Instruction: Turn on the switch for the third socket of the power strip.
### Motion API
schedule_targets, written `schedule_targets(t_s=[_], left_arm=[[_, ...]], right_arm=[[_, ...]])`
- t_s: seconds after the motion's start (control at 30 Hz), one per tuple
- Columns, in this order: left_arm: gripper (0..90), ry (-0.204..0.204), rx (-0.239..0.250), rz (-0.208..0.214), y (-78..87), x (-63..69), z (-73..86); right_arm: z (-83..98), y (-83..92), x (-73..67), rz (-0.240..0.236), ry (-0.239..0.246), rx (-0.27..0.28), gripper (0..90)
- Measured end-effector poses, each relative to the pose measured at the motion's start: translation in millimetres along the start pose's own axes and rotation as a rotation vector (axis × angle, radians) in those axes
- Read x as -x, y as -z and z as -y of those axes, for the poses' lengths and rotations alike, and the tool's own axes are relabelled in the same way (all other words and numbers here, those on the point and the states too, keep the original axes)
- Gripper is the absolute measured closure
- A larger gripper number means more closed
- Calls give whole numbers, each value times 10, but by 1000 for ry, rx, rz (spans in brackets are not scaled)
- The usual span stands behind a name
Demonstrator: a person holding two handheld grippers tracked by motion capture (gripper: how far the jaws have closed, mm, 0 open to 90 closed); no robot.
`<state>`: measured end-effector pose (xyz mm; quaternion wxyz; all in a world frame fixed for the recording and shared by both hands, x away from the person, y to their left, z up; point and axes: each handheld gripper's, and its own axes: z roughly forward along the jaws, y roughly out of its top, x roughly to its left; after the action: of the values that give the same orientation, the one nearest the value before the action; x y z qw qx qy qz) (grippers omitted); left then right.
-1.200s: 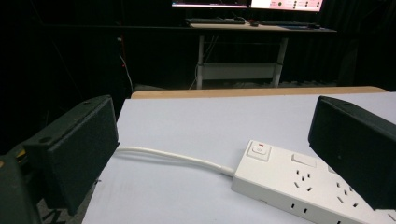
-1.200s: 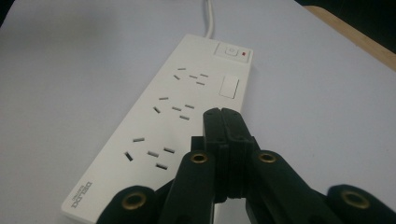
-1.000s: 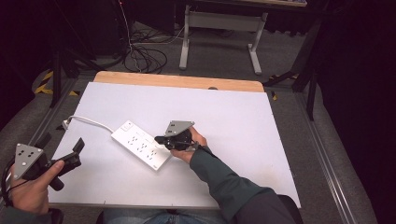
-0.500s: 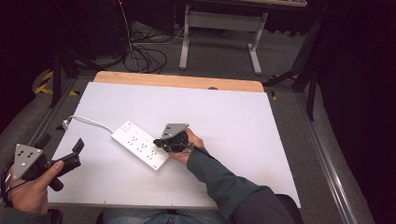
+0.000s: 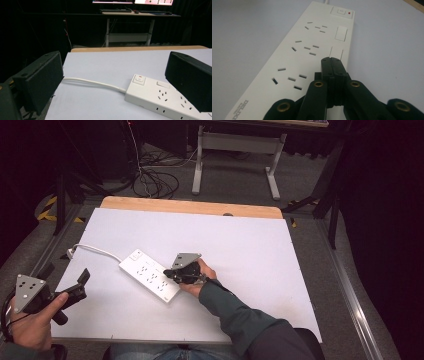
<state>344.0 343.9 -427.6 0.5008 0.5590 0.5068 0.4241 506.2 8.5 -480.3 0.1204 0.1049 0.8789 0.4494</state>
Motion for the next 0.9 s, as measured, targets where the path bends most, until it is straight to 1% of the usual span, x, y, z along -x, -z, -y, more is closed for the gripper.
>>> schedule_targets(t_s=[0.03,0.13,0.3,0.5,0.67,0.9], left_arm=[[22,-2,-2,0,4,-3,0],[22,-1,0,-2,6,-3,0],[22,2,-1,2,-2,1,2],[23,4,1,3,11,-7,4],[23,-1,-2,6,-4,4,3],[23,3,-2,6,-3,-2,3]], right_arm=[[-4,0,-7,8,11,-3,900],[-9,1,-21,16,23,-6,900],[-3,0,-16,12,14,-3,900],[-1,-3,-22,17,8,1,900],[1,-3,-21,18,10,2,900],[-7,-1,-20,15,8,1,900]])
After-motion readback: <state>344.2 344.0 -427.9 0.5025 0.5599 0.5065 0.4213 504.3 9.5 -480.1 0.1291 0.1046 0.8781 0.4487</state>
